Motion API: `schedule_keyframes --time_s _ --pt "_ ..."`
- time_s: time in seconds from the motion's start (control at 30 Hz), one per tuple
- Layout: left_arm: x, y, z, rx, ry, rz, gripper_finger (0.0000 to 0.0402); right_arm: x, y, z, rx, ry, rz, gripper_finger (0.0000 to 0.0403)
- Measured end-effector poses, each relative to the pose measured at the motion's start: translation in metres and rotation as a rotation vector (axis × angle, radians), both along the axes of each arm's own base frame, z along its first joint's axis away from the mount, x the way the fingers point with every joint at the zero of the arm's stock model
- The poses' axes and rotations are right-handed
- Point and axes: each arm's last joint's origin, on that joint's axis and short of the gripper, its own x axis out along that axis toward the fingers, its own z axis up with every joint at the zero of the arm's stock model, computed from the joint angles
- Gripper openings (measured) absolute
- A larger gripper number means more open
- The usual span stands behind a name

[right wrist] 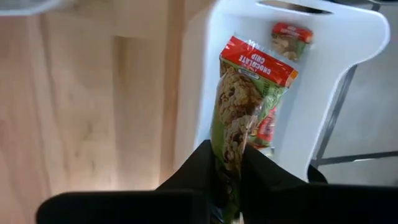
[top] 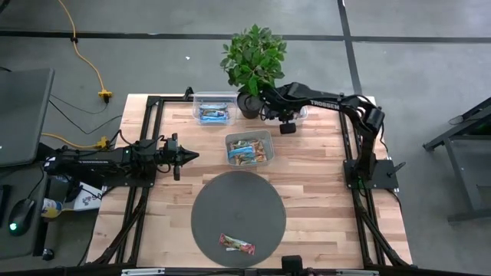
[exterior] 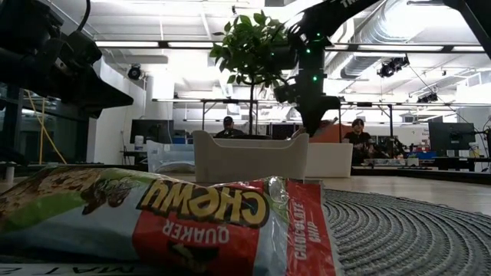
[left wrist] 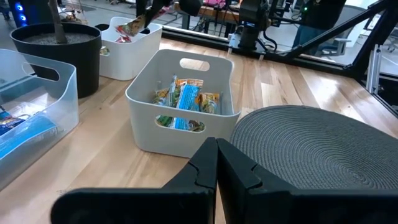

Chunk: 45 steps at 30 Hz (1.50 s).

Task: Pick and place Granola Bars by type
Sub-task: Put the red granola bar into the white bin

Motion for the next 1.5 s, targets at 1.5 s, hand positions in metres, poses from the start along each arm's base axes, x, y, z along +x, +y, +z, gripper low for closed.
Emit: schedule_keyframes --time_s 1.5 --pt "0.0 0.0 0.0 0.0 0.0 0.0 0.0001 -0.028 -0.01 0.0 -0.053 0.165 -0.275 0.0135"
